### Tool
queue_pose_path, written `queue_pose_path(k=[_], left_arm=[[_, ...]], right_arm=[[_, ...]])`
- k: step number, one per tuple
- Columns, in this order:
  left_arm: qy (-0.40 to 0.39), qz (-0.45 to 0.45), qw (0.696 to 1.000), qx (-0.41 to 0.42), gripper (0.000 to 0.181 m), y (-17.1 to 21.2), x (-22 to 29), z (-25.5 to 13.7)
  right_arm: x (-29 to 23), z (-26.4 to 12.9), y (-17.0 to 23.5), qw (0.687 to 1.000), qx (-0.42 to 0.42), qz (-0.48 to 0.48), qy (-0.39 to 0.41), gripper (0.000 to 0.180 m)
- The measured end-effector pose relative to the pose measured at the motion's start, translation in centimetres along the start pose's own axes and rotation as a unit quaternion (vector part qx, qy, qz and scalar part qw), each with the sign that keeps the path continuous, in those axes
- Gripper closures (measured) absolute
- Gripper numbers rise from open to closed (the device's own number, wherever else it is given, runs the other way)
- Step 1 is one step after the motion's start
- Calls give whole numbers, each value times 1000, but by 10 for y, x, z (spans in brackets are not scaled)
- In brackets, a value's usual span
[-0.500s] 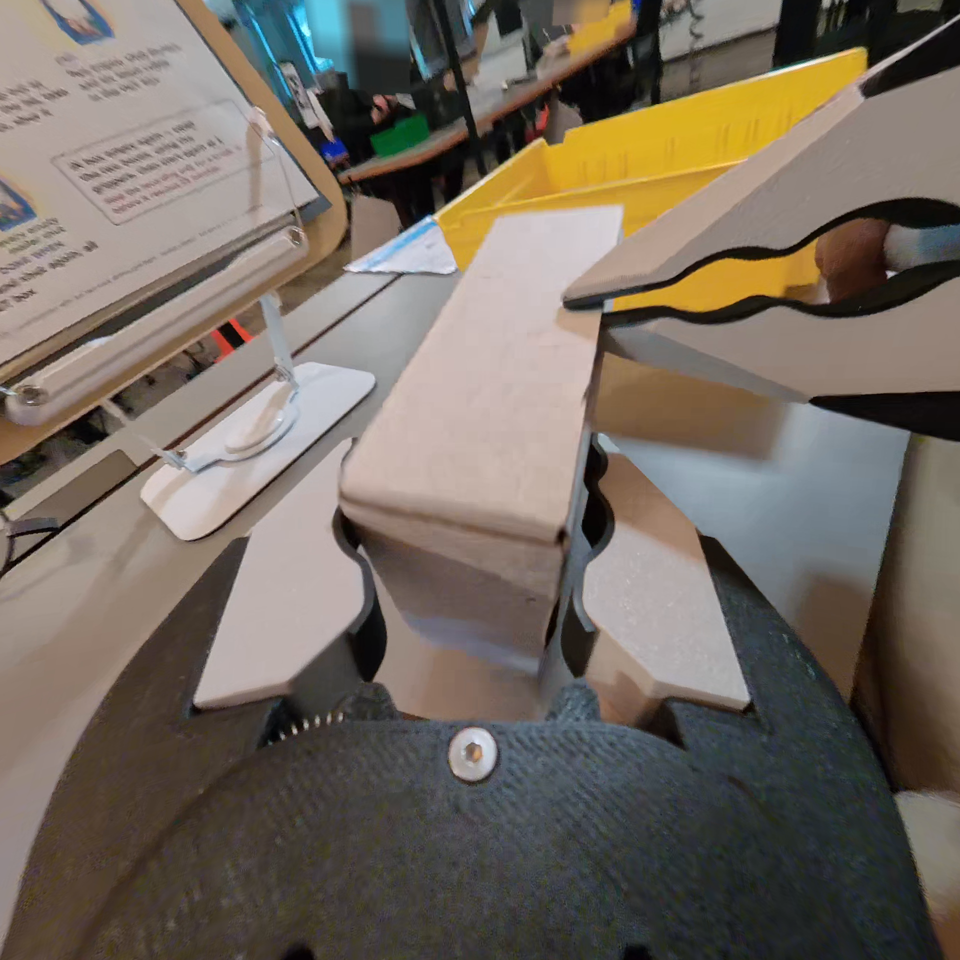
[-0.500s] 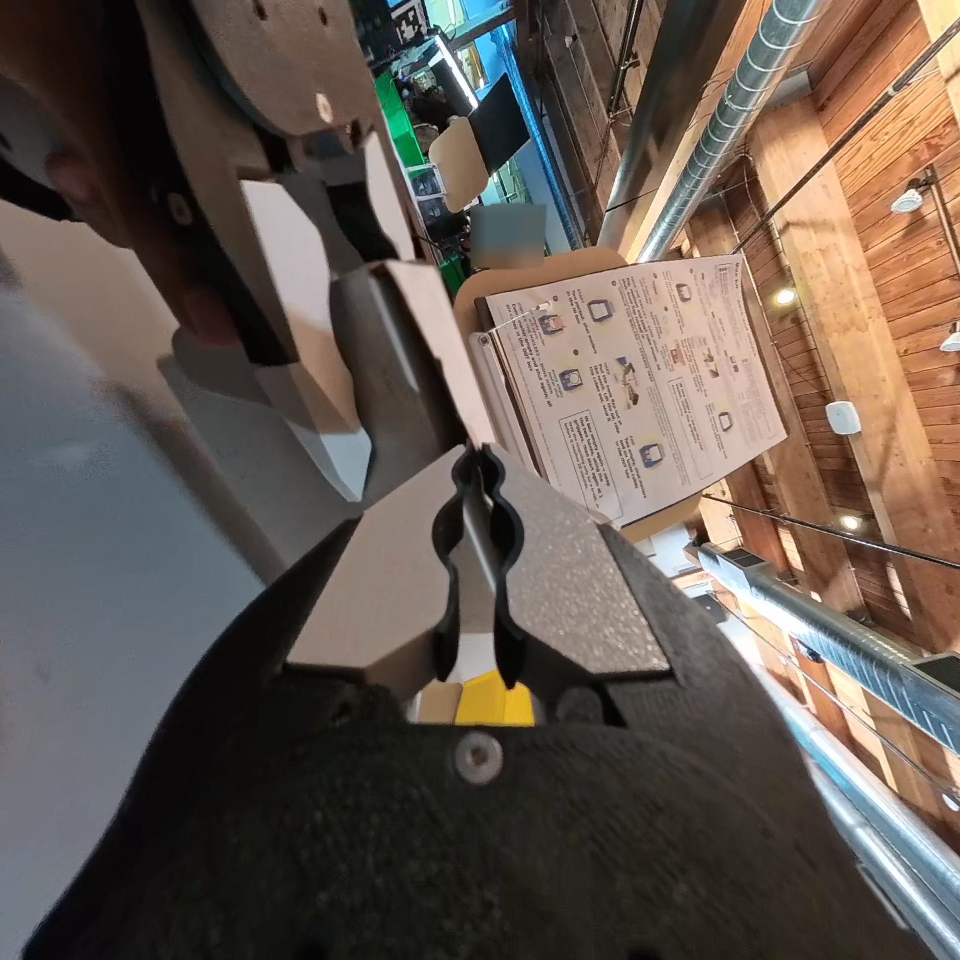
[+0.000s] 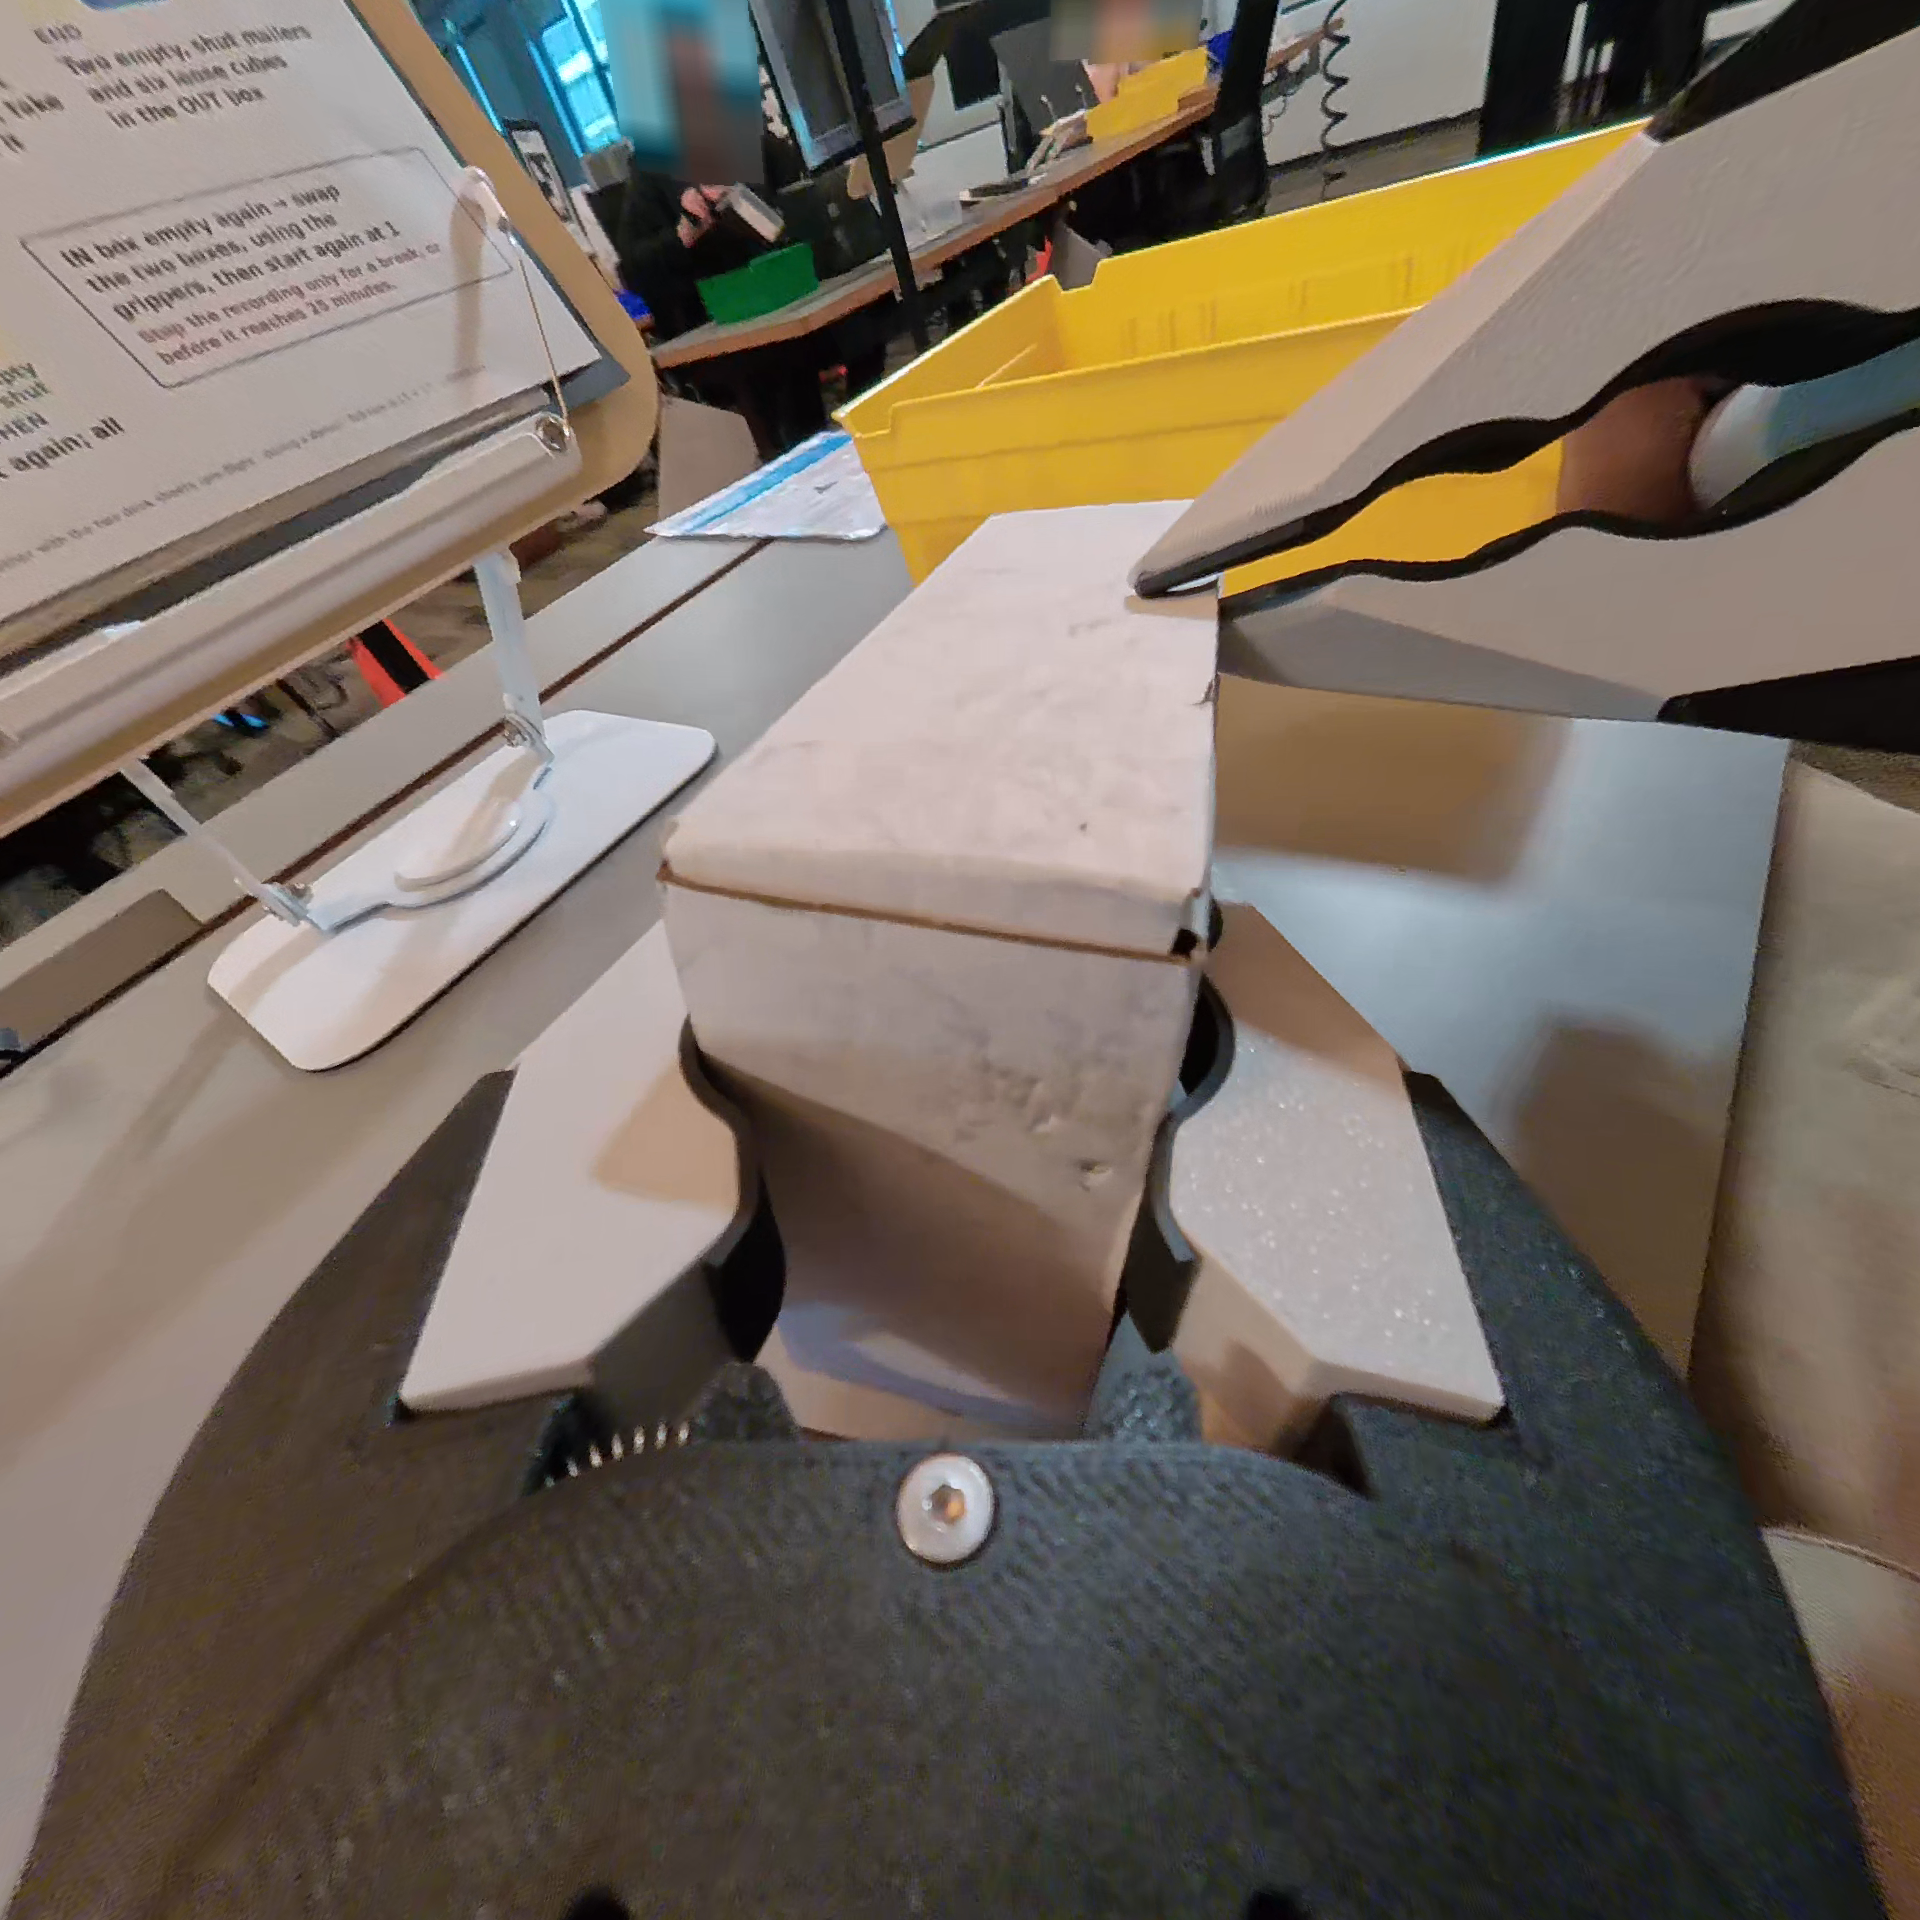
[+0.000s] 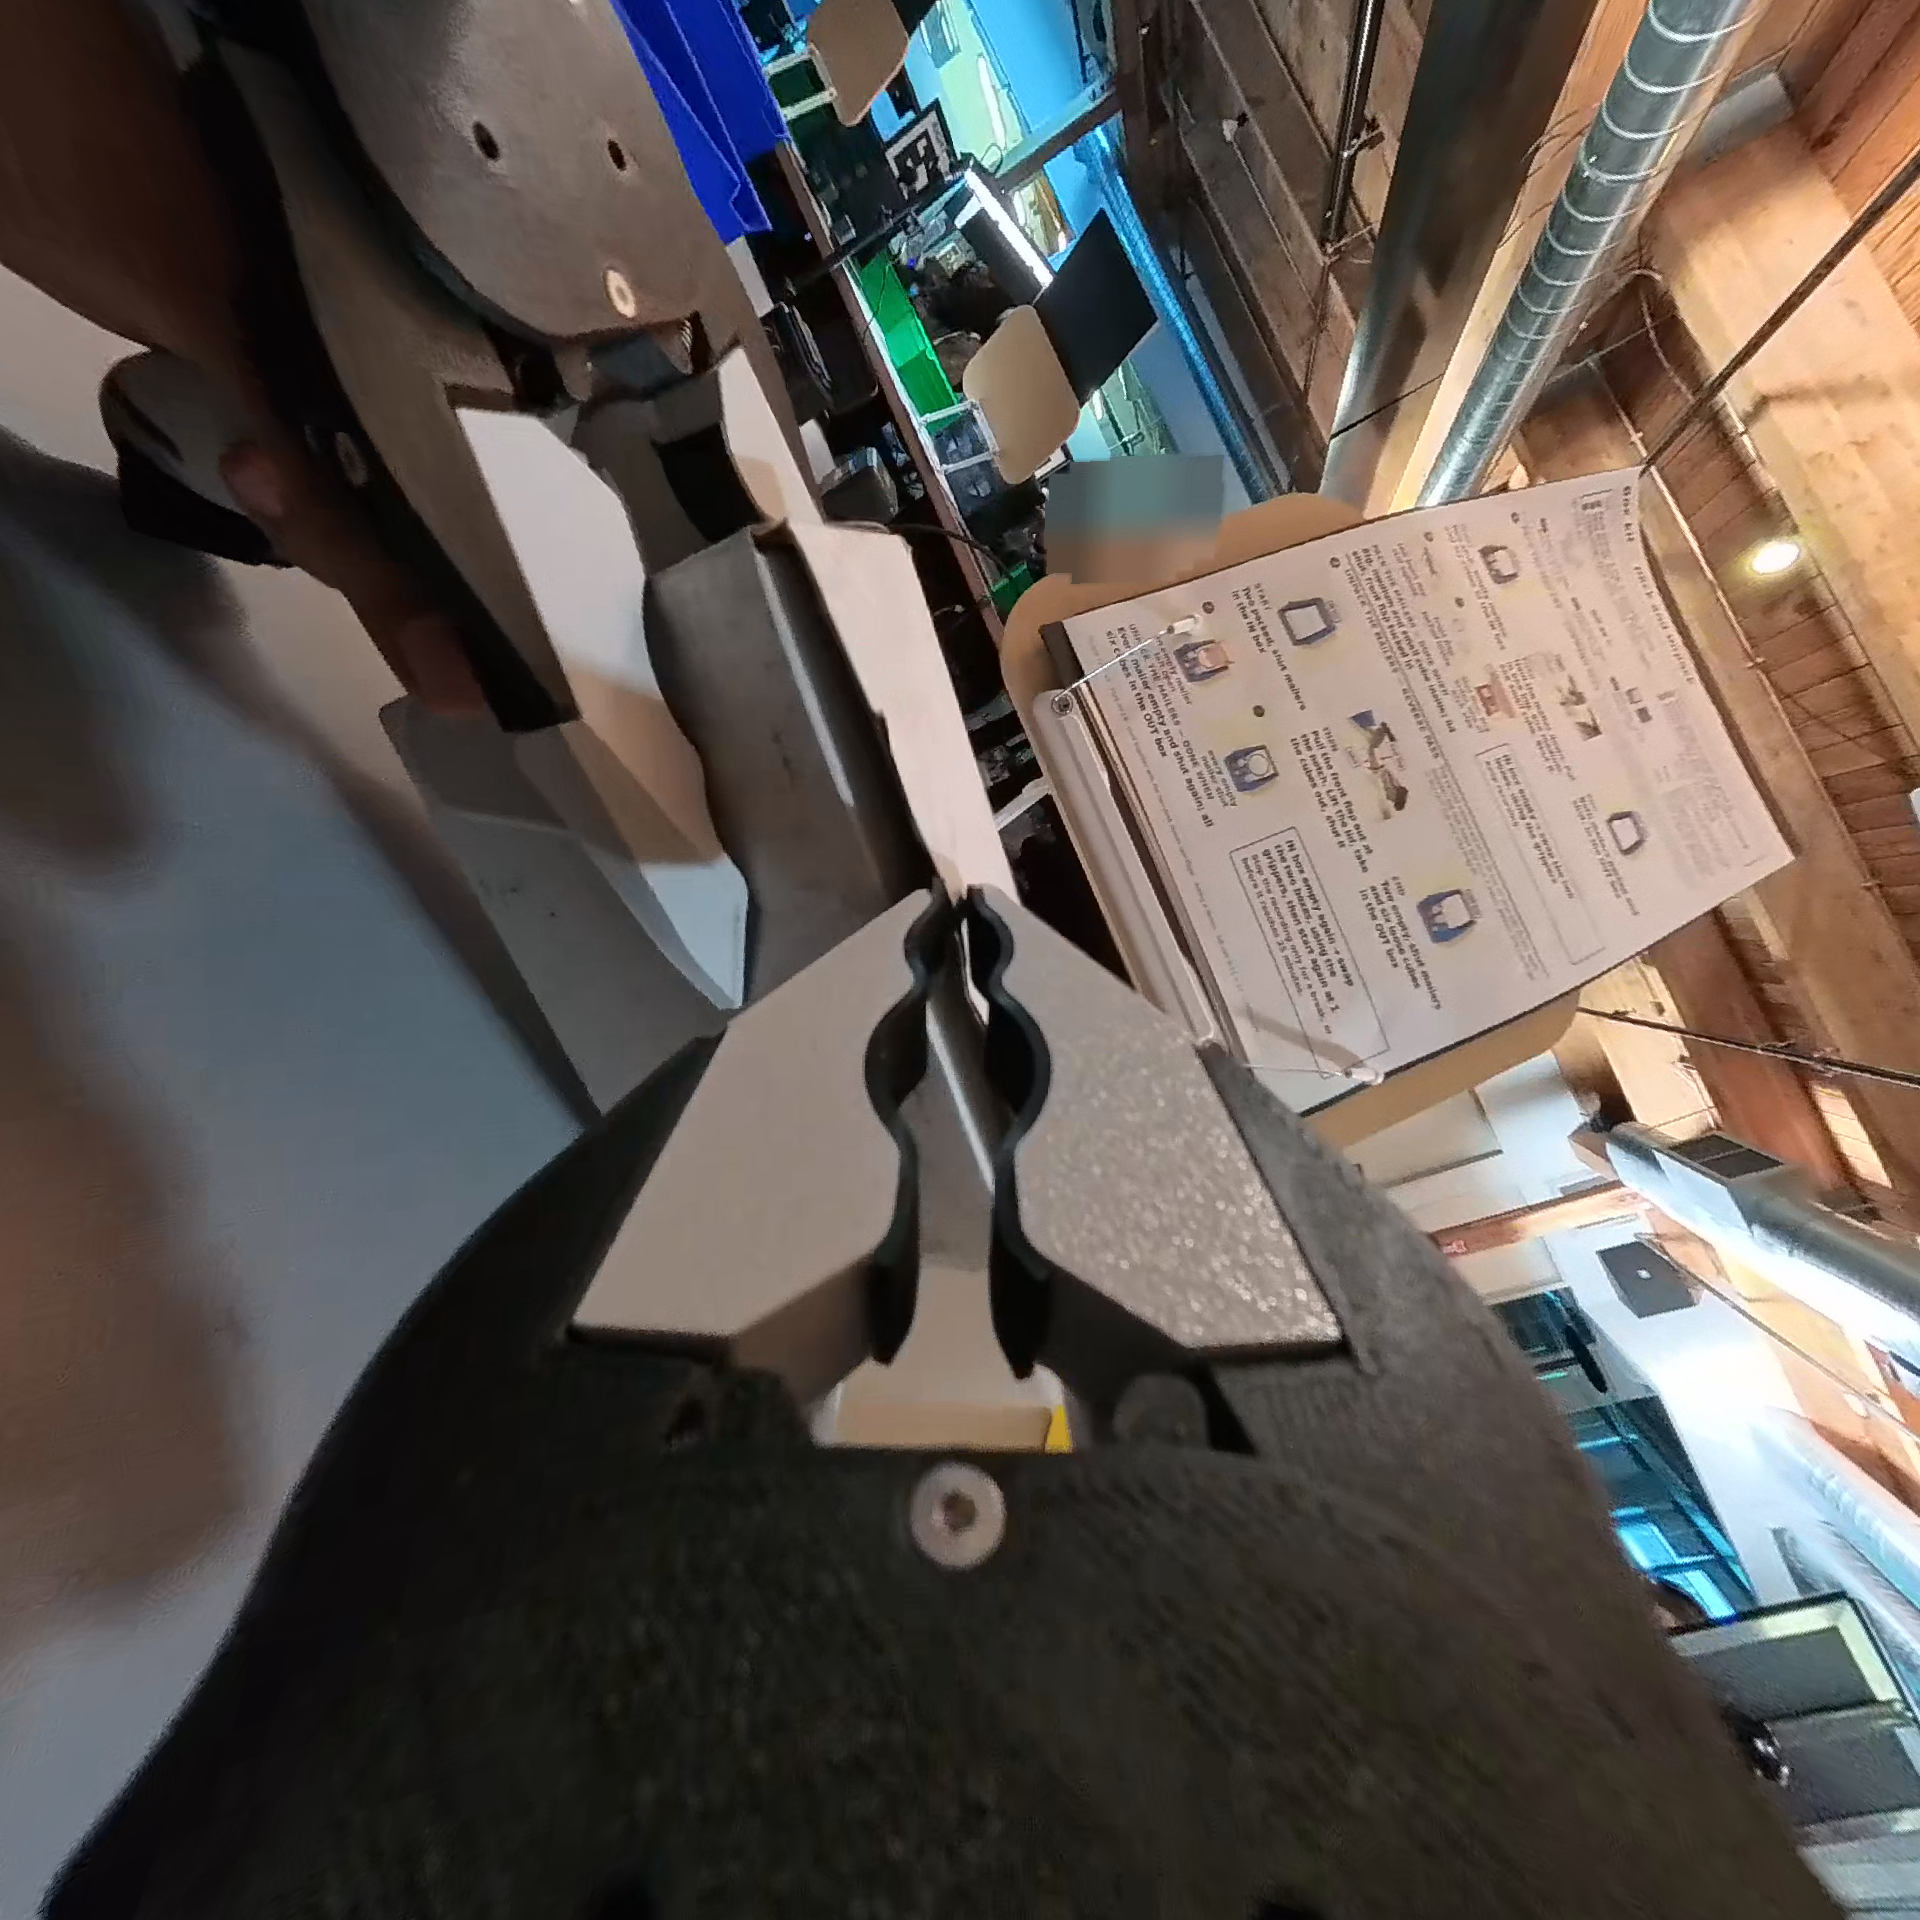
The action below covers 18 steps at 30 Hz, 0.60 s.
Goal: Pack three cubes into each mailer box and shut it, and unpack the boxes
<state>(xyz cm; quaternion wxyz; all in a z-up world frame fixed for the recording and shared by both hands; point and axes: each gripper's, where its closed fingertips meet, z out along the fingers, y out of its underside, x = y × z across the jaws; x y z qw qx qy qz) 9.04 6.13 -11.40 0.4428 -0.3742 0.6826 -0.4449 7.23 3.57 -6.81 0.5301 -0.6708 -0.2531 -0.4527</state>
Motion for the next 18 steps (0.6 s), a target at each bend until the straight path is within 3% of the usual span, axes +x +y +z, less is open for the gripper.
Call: queue_pose_path(k=[18], left_arm=[[-16,29,998,-47,100,-2,0,2]], right_arm=[[15,-1,7,999,-10,37,32,175]])
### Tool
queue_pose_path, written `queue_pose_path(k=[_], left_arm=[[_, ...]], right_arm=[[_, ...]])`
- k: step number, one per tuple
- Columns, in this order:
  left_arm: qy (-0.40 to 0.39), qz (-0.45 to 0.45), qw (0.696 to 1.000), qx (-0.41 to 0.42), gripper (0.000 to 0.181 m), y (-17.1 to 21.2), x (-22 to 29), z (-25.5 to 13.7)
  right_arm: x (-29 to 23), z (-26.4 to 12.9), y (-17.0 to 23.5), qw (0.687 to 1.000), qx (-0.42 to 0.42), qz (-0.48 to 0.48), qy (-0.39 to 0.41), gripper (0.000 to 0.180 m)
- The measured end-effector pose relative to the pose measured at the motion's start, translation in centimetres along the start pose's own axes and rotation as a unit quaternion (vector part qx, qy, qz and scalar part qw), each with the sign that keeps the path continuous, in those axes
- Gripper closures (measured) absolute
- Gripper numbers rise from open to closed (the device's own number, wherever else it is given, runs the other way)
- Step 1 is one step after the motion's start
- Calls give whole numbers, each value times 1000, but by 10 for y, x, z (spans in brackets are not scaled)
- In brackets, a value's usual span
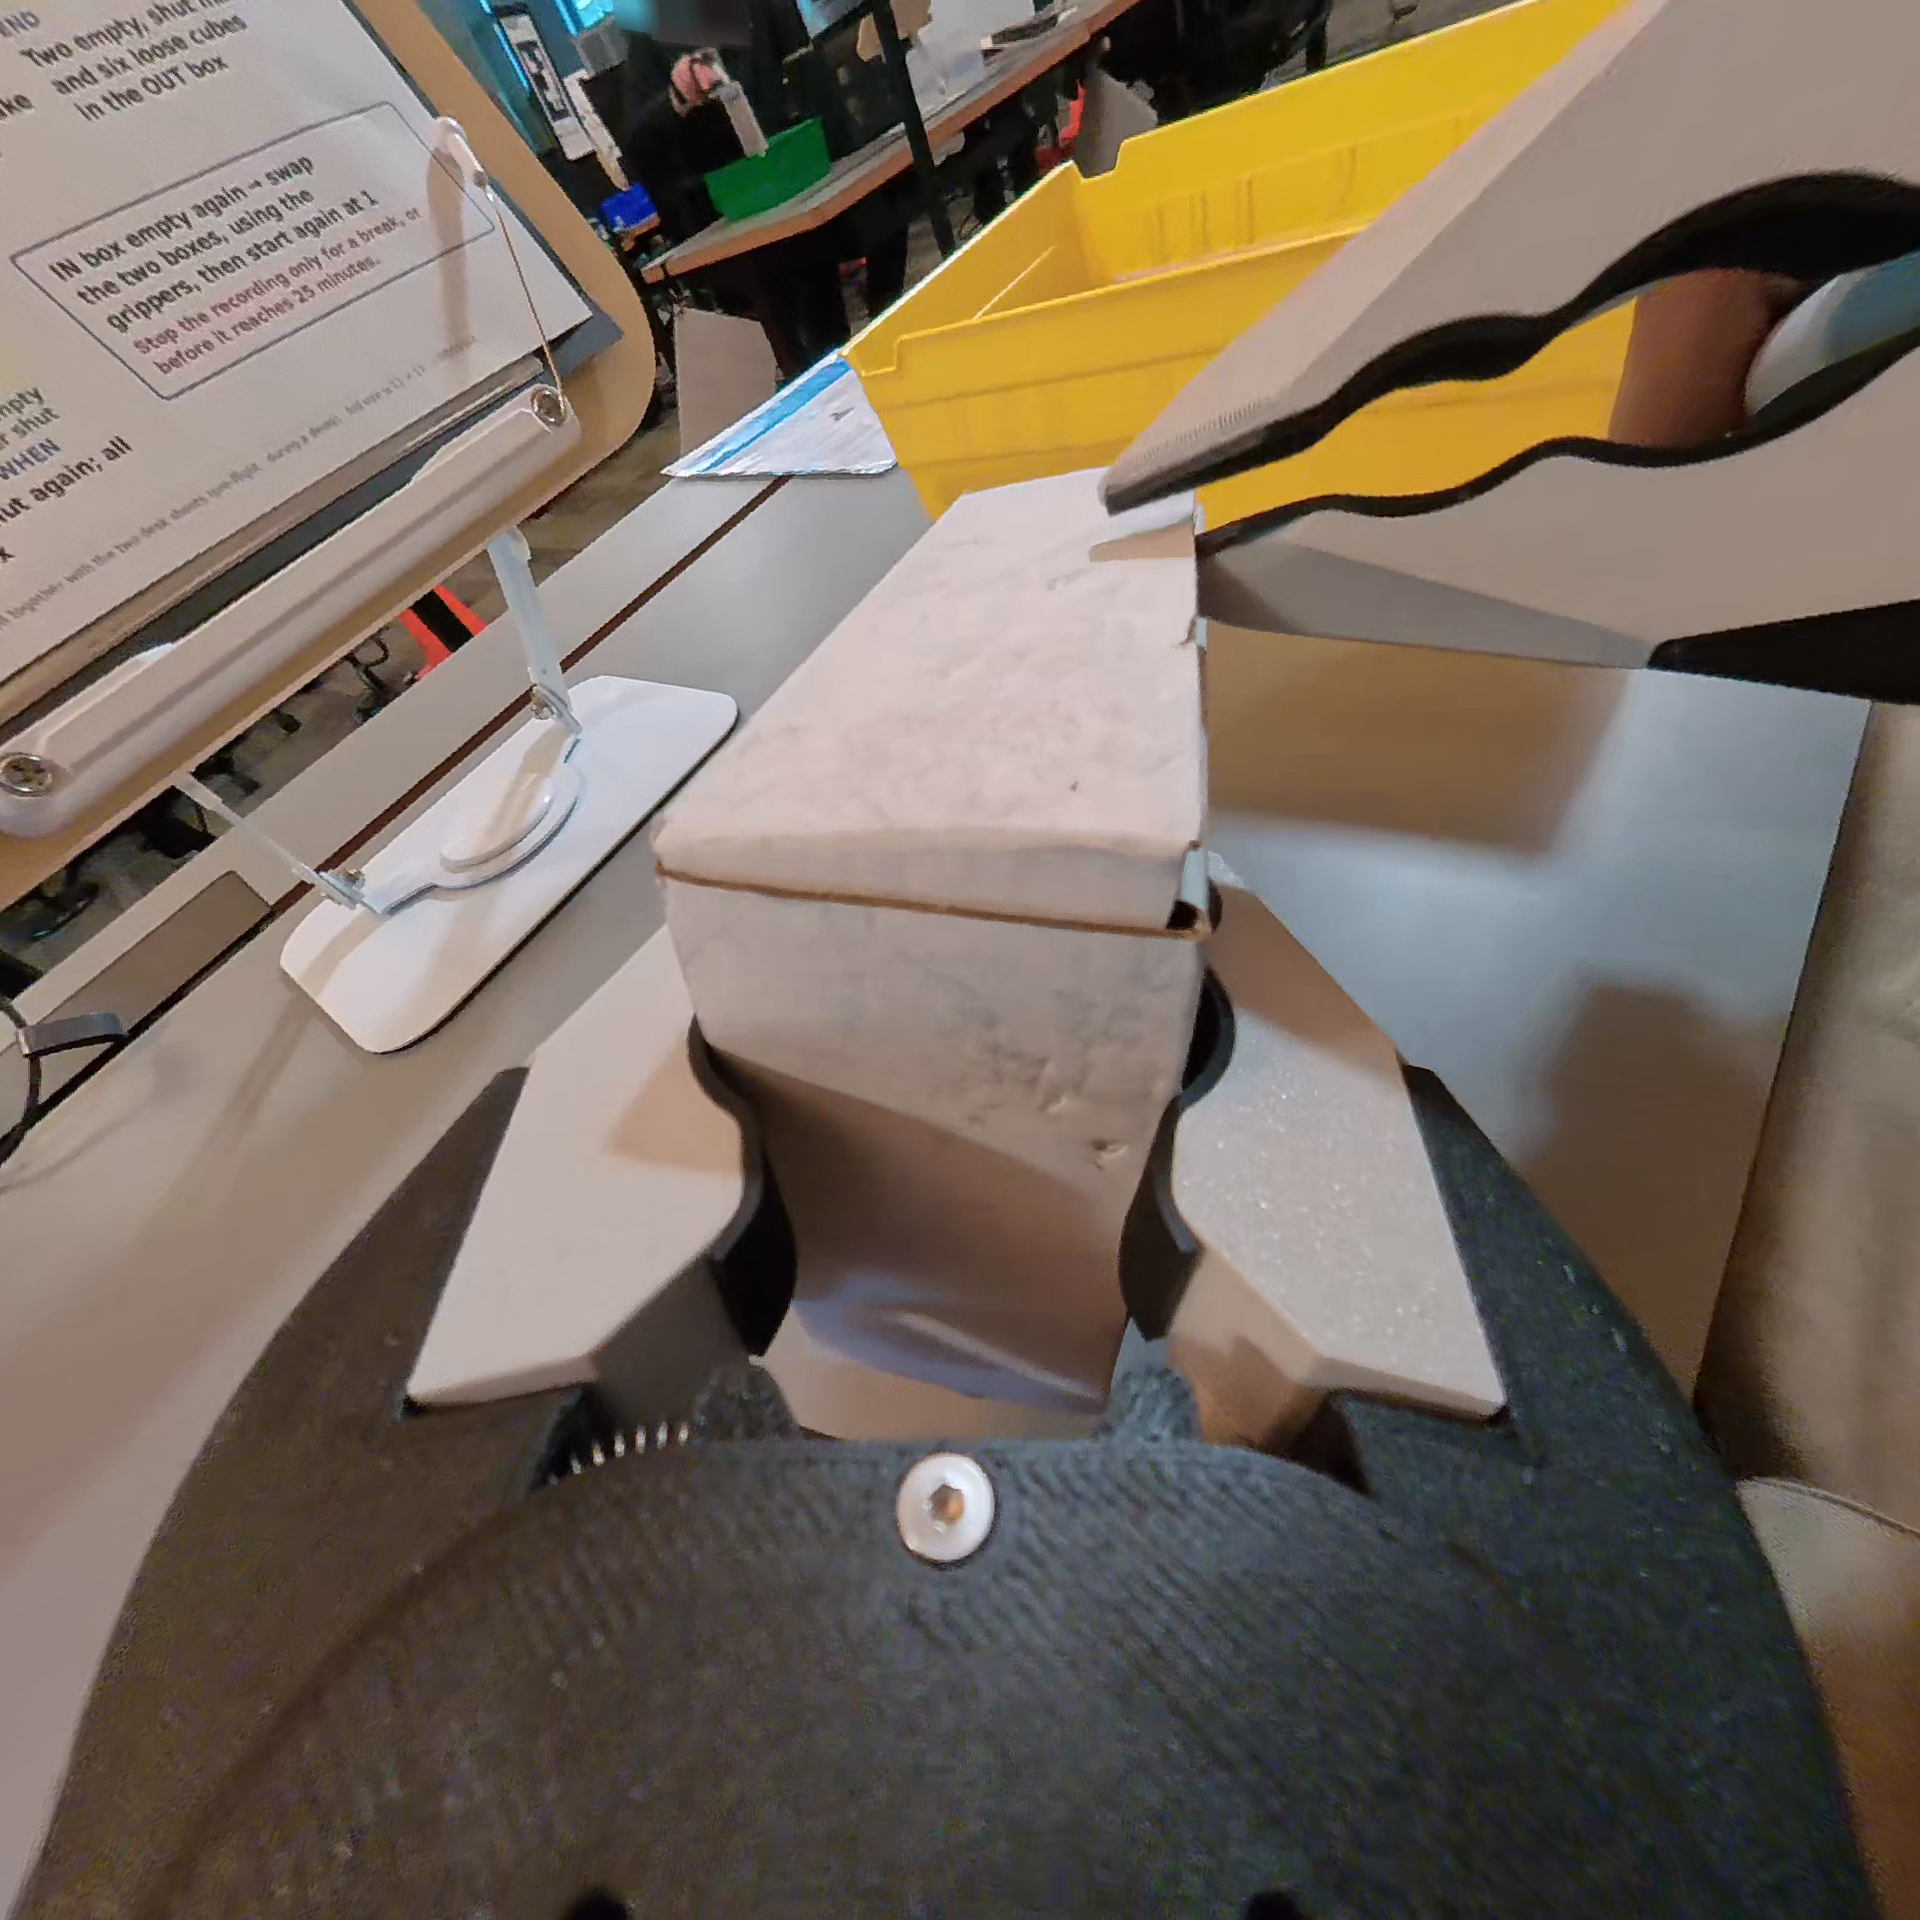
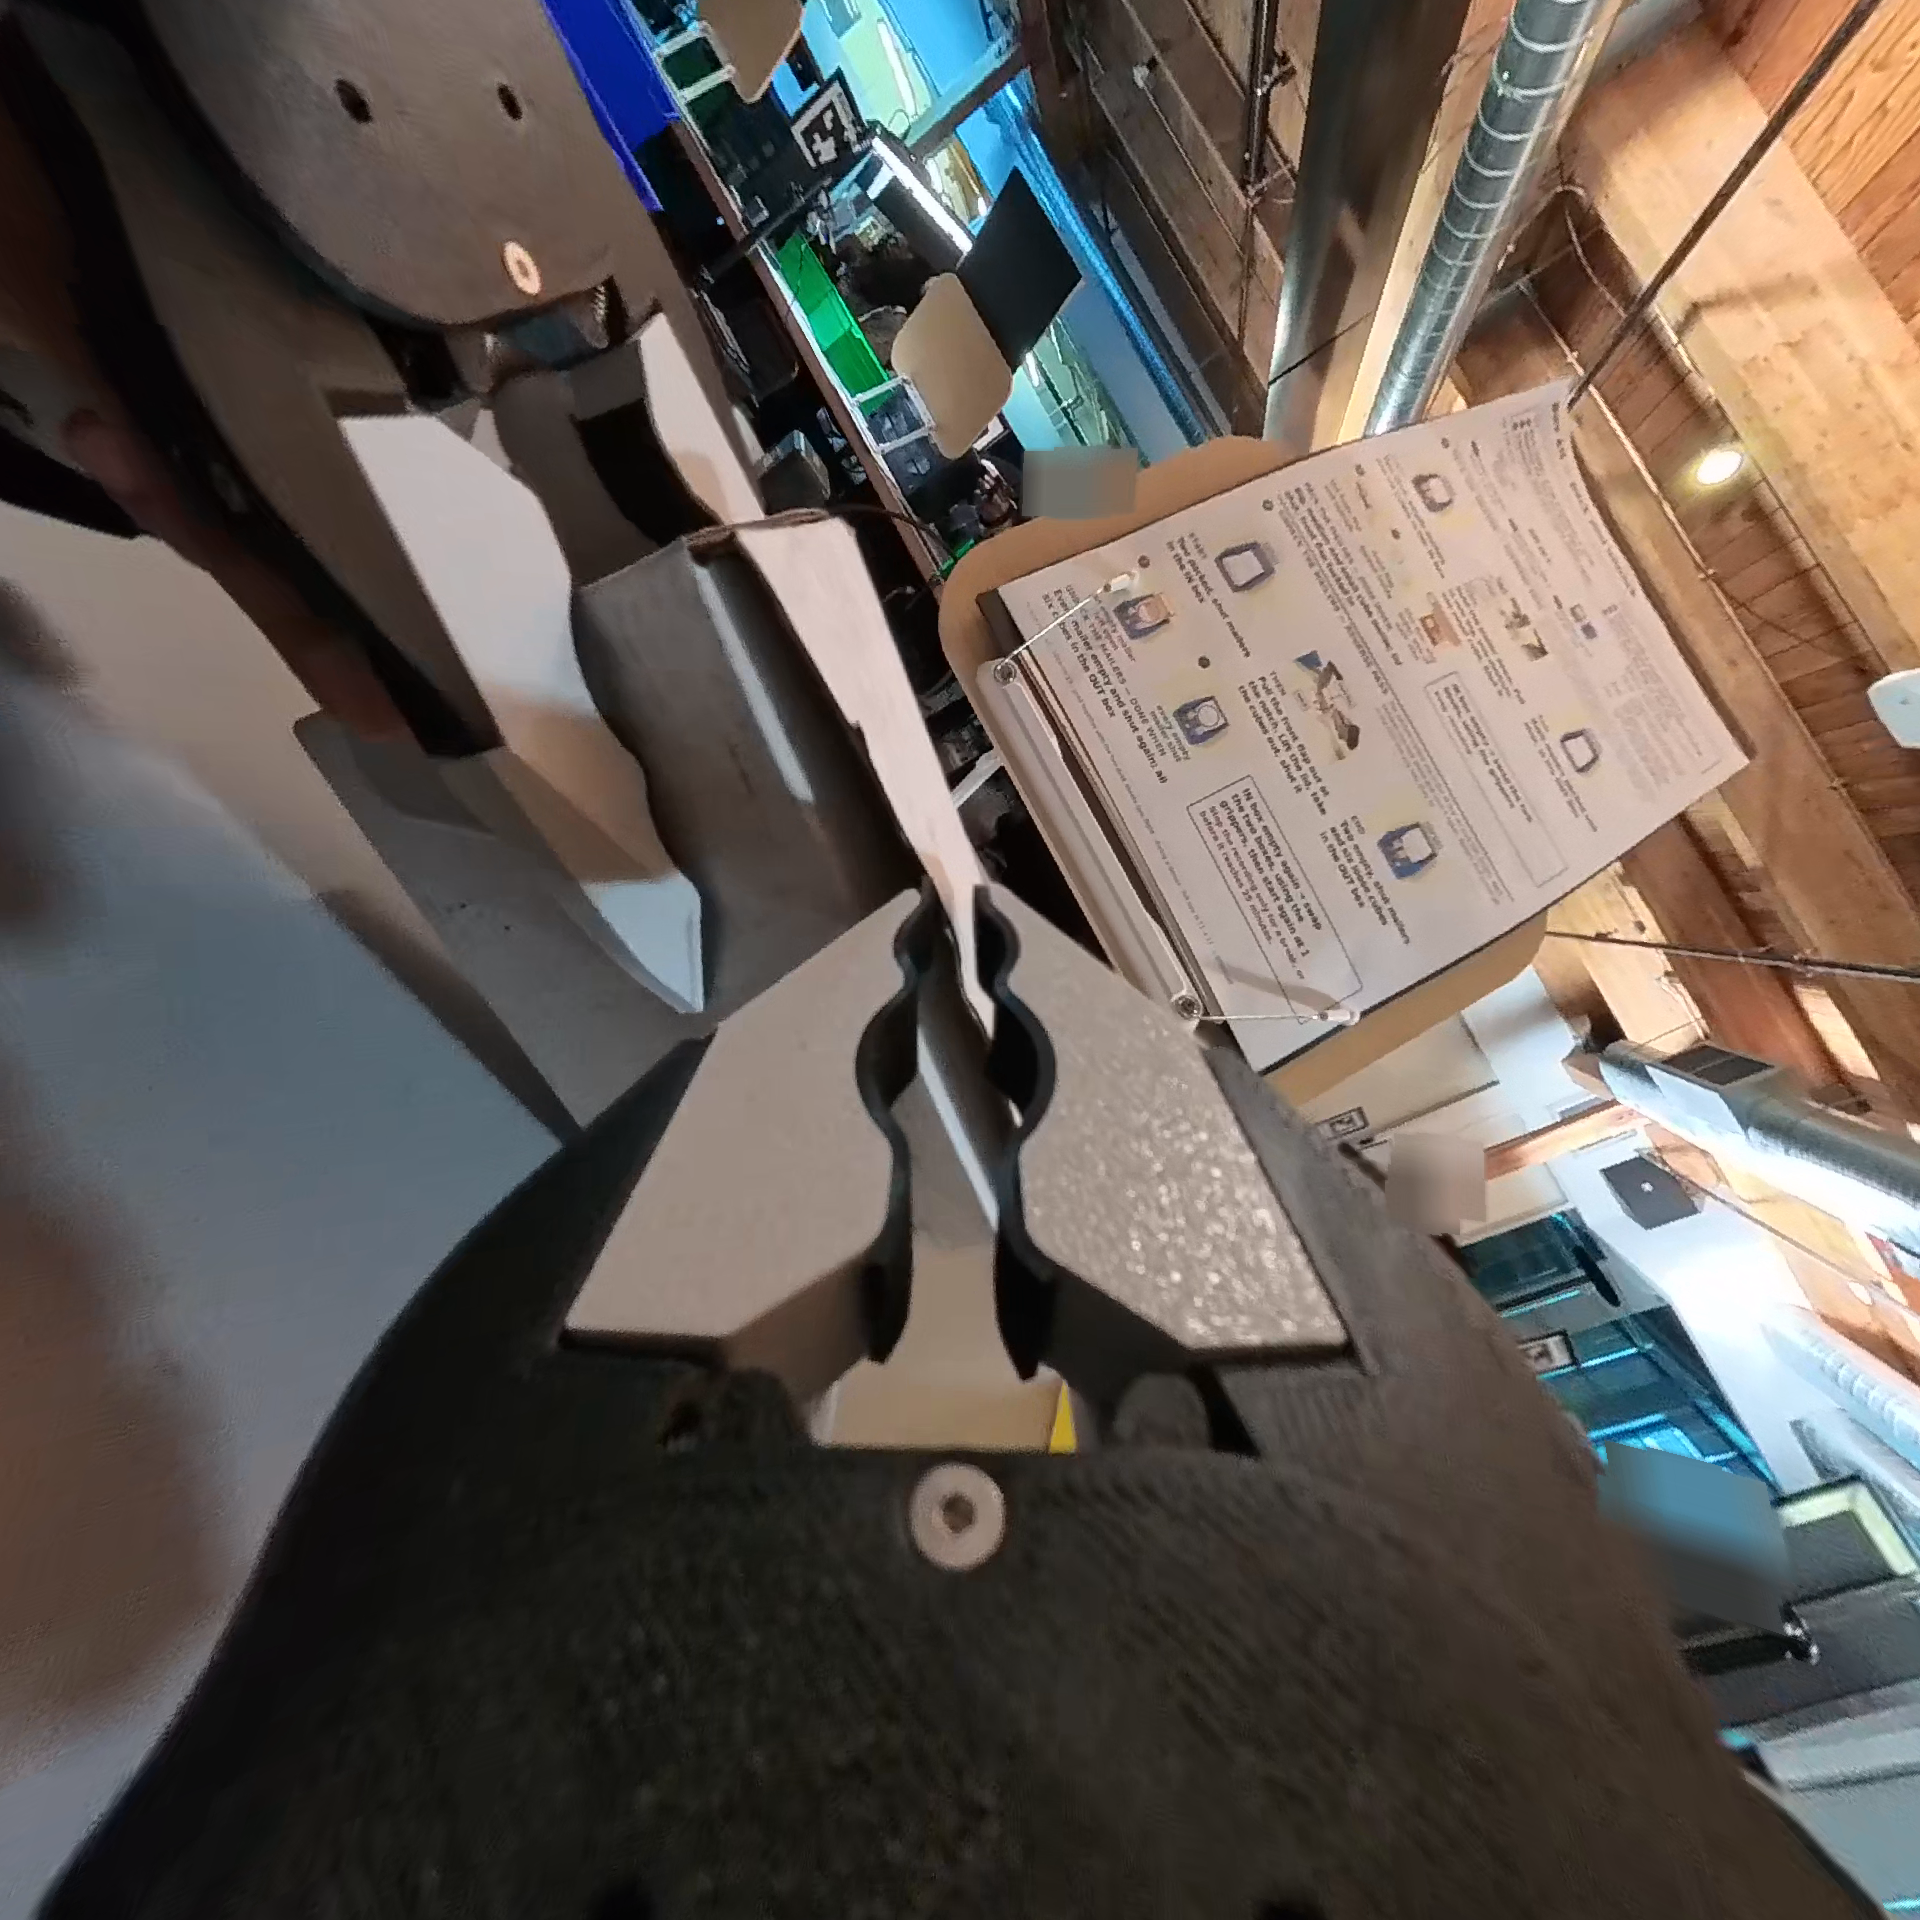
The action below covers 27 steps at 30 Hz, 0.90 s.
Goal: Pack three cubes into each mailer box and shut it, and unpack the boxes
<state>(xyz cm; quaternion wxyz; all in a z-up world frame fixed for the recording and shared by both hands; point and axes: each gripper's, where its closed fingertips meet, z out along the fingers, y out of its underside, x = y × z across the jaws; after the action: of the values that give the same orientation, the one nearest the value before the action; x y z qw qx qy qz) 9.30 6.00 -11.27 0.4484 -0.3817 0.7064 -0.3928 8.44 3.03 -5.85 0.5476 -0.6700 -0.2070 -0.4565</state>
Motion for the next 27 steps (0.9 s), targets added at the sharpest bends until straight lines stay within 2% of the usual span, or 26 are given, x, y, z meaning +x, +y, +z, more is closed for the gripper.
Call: queue_pose_path(k=[6,10,13,19,20,24,27], left_arm=[[6,37,999,4,100,0,7,1],[4,71,997,11,100,-4,16,2],[5,89,996,19,100,-3,17,1],[20,67,998,3,100,16,11,1],[27,69,997,2,95,17,13,-1],[41,19,996,71,83,-11,12,-16],[57,-43,987,146,86,-39,5,-31]], right_arm=[[33,-2,-7,994,12,89,60,172],[43,-3,-7,989,15,138,53,169],[41,-6,-9,990,18,127,54,168],[25,-9,-12,996,27,78,40,175],[24,-10,-12,996,27,75,37,175],[22,-11,-9,997,24,69,36,175],[15,-9,-10,997,40,61,20,175]])
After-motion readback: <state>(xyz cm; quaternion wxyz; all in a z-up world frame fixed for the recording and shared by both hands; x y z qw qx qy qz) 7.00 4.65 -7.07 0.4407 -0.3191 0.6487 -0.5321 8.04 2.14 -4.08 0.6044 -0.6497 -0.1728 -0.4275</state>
